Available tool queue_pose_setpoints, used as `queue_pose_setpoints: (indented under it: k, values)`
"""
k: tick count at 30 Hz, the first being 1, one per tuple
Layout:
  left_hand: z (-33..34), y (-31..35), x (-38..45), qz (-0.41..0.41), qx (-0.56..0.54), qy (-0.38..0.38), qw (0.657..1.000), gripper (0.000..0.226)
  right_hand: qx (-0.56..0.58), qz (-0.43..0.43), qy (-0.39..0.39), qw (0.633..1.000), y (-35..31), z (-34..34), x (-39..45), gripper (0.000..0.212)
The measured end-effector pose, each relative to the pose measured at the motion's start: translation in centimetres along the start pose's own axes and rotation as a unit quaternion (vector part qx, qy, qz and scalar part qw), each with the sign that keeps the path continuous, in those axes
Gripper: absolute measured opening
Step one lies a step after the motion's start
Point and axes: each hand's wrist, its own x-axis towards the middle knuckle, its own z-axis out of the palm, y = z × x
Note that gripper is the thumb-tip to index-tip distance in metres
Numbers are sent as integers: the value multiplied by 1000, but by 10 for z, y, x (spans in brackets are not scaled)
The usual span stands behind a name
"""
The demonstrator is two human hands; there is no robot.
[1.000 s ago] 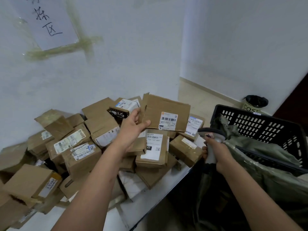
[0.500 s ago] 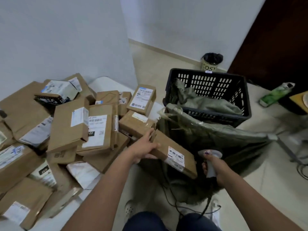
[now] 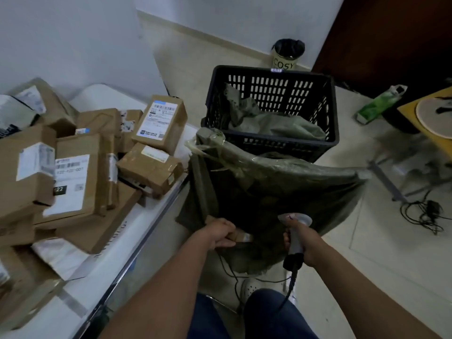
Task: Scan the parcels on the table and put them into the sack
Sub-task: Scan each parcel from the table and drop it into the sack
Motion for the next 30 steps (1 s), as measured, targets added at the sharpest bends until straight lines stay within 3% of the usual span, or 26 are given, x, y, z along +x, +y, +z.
queue_pose_setpoints:
  k: [4, 9, 16, 22, 30]
  values:
    - [17, 9, 35, 21, -22, 10, 999, 13, -2, -11, -1, 1000, -1, -9, 13, 24]
    - [26, -1, 56, 17, 42, 9, 999, 38, -1, -16, 4, 1000, 1, -14, 28, 27]
    - [-2, -17, 37, 7, 64, 14, 998, 35, -28, -18, -5, 999, 8, 5, 23, 32]
    - [-57, -4, -1, 72, 101, 38, 992, 27, -128, -85, -76, 985, -1, 62, -14, 38]
    - [-144, 16, -111, 218, 175, 100, 955, 26, -257, -223, -182, 923, -20, 181, -100, 26]
